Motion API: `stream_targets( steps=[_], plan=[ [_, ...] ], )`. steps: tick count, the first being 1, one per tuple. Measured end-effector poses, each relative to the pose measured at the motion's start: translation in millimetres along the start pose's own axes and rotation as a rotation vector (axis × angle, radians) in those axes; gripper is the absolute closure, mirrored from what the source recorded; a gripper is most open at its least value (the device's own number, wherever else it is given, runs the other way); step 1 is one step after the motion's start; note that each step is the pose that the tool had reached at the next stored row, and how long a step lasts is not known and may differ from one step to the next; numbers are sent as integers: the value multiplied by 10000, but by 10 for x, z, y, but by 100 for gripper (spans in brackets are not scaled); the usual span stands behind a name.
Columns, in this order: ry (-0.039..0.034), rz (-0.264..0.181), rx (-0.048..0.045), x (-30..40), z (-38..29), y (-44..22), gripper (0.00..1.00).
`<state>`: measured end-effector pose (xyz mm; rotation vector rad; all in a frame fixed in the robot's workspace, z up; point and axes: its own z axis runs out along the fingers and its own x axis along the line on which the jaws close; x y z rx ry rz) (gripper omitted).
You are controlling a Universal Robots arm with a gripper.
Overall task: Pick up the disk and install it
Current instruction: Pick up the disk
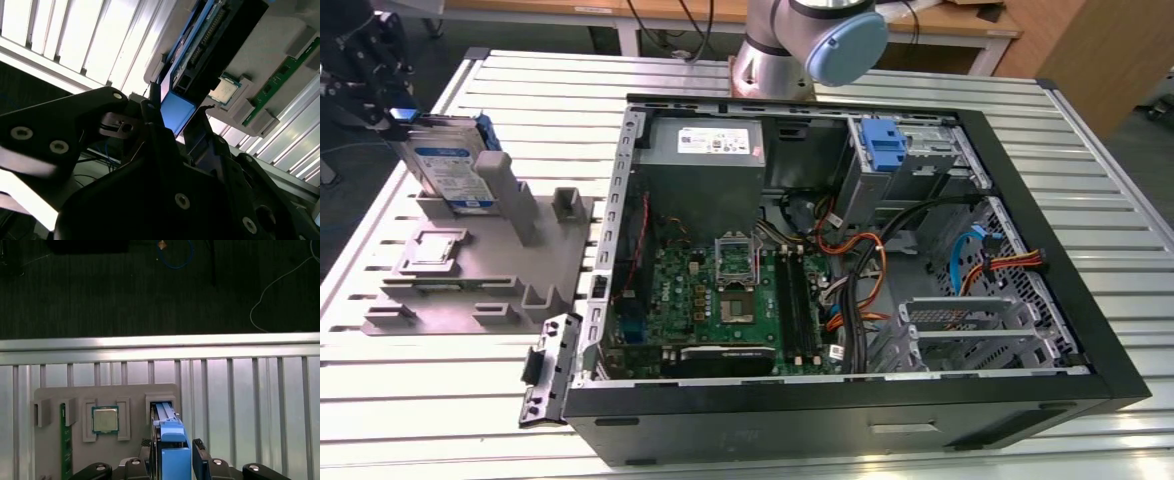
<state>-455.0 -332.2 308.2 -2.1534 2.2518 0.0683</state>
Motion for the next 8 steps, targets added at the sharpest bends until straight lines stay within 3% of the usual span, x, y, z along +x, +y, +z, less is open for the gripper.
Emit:
stream_targets(
  steps=[8],
  plan=[
    [5,-276,-16,3,63,-1,55]
  ],
)
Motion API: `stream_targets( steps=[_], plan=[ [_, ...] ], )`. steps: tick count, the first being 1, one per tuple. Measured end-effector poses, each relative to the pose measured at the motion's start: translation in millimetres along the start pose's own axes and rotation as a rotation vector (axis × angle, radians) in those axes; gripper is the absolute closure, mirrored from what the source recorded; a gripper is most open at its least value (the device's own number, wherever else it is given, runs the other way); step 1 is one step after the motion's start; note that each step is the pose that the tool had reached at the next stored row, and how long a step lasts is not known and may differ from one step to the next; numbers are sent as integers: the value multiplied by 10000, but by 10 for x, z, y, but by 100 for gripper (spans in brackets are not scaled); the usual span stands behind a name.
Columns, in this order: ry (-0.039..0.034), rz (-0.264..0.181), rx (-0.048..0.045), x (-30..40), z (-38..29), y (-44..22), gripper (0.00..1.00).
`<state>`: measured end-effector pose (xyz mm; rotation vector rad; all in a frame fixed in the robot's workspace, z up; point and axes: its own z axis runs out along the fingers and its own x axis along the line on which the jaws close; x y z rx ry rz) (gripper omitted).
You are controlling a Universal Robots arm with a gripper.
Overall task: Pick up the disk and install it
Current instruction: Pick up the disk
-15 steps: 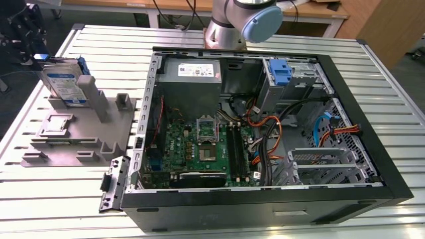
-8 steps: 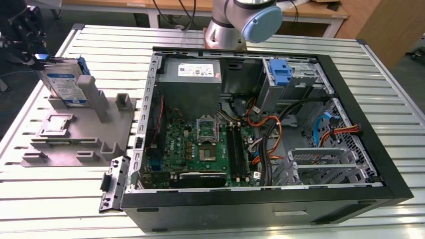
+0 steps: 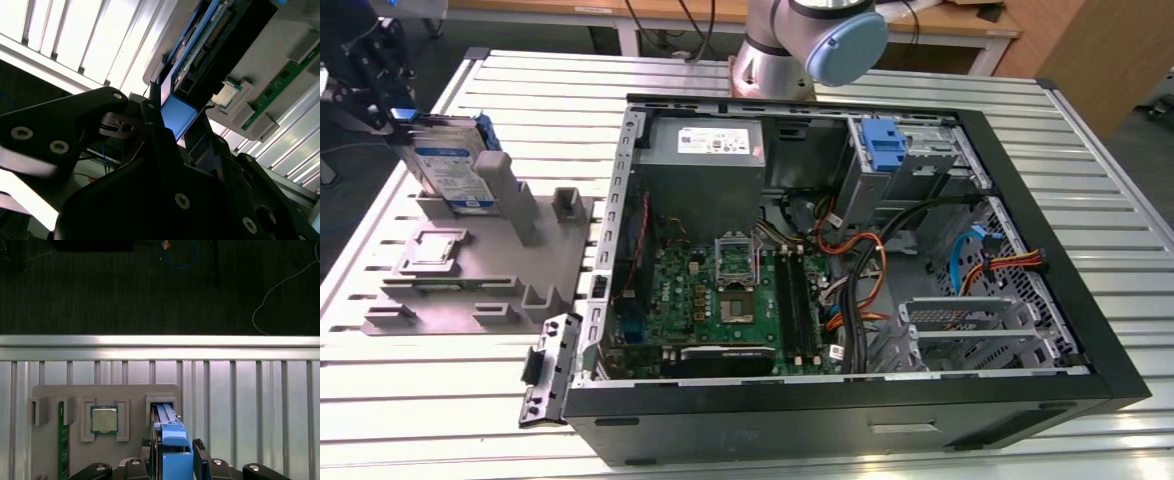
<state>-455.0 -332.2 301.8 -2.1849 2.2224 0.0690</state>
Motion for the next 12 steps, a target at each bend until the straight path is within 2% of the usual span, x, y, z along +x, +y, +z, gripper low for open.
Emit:
stream_targets(
  steps=[12],
  plan=[
    [-2,0,2,5,101,-1,55]
  ],
)
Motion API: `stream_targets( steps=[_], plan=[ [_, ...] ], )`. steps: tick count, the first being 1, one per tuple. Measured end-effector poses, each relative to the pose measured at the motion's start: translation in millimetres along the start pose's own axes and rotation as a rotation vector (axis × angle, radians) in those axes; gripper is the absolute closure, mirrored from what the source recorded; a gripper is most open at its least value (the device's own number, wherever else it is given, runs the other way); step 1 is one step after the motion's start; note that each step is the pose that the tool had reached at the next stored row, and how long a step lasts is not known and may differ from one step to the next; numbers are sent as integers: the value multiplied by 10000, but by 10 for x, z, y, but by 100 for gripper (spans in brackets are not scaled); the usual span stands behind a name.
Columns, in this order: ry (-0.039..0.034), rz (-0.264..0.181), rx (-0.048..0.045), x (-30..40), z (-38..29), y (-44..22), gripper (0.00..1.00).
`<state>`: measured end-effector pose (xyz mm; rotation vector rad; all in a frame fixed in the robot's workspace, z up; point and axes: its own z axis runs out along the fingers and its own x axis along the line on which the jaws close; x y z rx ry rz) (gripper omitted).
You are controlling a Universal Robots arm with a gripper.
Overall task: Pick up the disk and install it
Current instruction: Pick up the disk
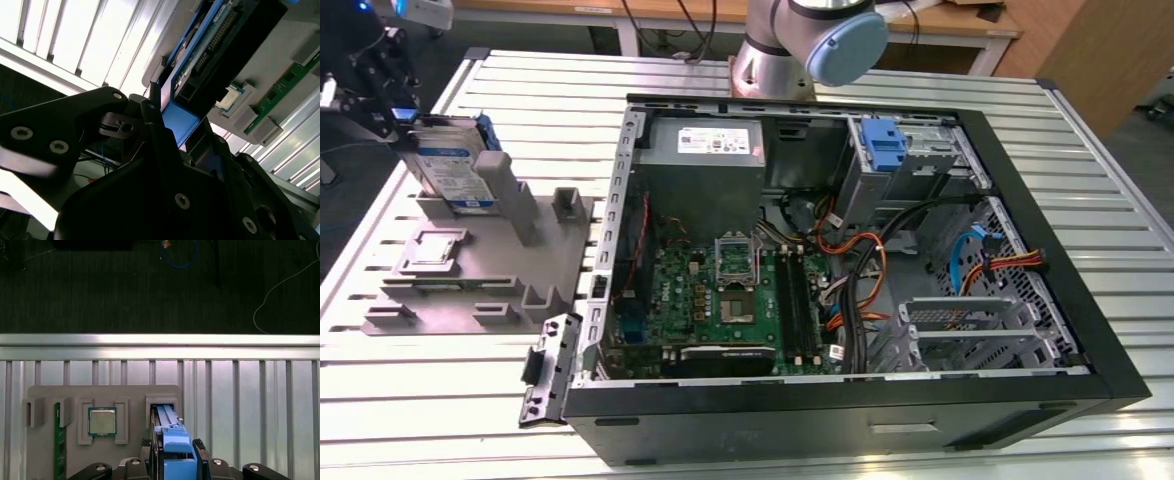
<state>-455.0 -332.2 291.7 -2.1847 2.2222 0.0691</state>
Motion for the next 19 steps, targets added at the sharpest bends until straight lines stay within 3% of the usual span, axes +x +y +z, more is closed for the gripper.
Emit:
stream_targets(
  steps=[19],
  plan=[
    [13,13,0,12,27,0,55]
  ],
)
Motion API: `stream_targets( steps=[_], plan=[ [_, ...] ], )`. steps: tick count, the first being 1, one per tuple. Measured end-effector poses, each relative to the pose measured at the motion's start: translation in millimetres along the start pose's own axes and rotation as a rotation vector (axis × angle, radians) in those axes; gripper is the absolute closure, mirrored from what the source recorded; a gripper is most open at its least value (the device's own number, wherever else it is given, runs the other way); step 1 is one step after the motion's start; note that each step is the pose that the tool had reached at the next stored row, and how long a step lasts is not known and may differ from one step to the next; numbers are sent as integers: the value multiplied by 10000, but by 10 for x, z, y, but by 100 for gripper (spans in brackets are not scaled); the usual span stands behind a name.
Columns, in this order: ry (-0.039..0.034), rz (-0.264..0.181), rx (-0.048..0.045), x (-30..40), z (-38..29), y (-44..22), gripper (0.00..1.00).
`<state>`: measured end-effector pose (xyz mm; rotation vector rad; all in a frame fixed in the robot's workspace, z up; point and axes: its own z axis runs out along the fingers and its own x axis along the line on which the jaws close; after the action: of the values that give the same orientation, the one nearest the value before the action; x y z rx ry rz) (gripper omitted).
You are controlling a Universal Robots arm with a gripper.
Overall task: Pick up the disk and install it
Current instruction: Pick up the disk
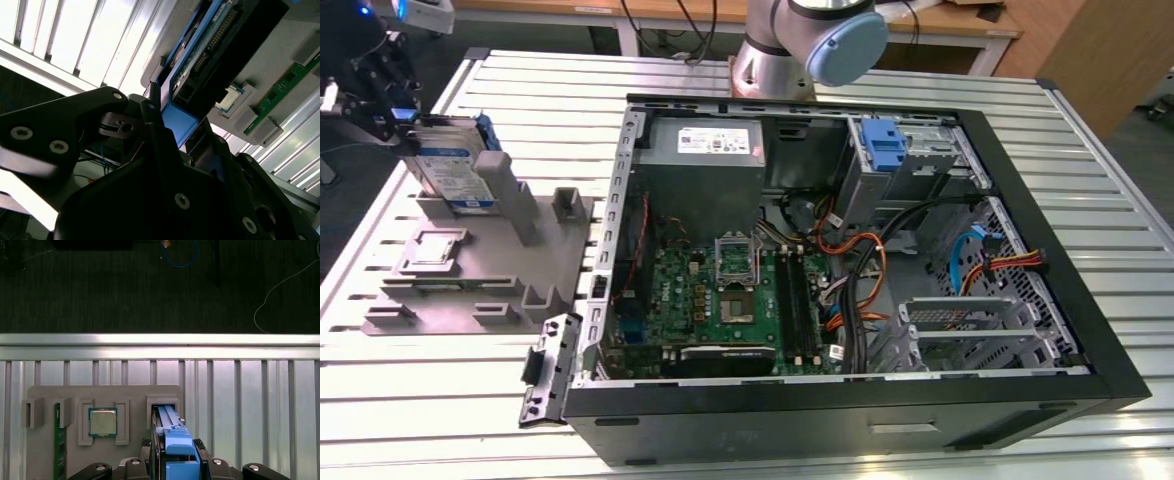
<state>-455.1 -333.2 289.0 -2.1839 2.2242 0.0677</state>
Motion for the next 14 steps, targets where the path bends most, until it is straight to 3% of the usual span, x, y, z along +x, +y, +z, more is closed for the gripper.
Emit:
stream_targets(
  steps=[14],
  plan=[
    [-2,133,6,1,3,-1,55]
  ],
)
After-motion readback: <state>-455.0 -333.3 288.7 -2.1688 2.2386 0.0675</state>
